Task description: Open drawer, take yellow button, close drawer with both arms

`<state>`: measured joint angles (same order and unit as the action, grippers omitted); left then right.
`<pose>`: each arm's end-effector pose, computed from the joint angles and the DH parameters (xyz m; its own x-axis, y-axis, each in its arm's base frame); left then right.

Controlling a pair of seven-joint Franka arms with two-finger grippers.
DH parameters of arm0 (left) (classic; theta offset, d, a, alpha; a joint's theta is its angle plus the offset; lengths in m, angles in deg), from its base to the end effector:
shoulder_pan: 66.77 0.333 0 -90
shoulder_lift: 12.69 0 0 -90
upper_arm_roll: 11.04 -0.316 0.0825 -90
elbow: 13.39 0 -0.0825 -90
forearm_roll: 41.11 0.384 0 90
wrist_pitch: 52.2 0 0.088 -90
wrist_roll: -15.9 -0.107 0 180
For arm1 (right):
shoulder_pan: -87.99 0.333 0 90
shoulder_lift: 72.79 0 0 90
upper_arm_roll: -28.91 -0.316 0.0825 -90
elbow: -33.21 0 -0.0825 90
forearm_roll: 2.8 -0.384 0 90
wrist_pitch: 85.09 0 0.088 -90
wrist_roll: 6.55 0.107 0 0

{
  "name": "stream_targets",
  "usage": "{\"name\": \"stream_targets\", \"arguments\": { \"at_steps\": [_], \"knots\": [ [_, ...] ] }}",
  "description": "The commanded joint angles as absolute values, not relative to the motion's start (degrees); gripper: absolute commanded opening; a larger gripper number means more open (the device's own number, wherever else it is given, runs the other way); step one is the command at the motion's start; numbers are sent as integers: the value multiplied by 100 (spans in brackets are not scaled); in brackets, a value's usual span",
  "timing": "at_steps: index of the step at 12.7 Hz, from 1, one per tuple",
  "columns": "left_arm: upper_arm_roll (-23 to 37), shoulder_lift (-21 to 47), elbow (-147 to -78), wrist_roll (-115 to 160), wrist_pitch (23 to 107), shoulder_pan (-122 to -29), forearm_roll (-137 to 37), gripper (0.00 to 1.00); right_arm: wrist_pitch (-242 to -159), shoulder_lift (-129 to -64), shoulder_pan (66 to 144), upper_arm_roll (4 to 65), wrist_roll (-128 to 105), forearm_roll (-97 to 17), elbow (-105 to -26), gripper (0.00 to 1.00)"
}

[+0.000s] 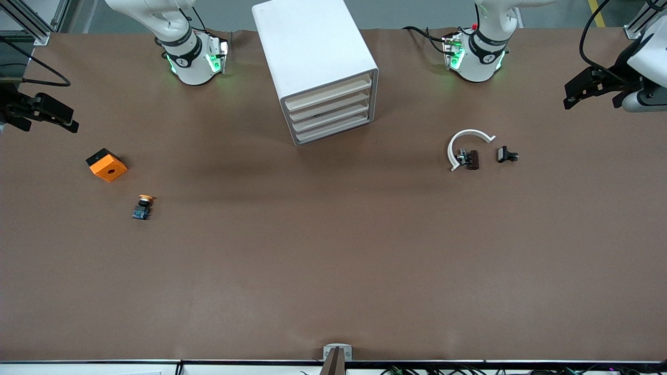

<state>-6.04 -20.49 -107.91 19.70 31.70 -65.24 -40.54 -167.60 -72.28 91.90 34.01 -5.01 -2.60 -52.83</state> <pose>0.4992 -0.0325 0.6501 0.9988 0.0083 -0.0481 0.0071 -0.9997 -0.0250 0.5382 -0.0118 0.6504 0.9975 -0.0480 -0.0526 -0.0479 -0.9988 0.0041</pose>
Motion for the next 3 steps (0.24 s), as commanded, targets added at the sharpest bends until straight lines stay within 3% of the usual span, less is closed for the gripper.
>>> {"name": "stream_targets", "arguments": {
  "at_steps": [1,3],
  "knots": [
    [-612,-1955,-10621,1986,3165,-6501,-4067,100,-16709,-7314,9151,3374,-523,-324,-5107,100],
    [-630,-1955,-10629,1995,3147,-6501,-4041,100,-16709,-7314,9151,3374,-523,-324,-5107,100]
  ]
}}
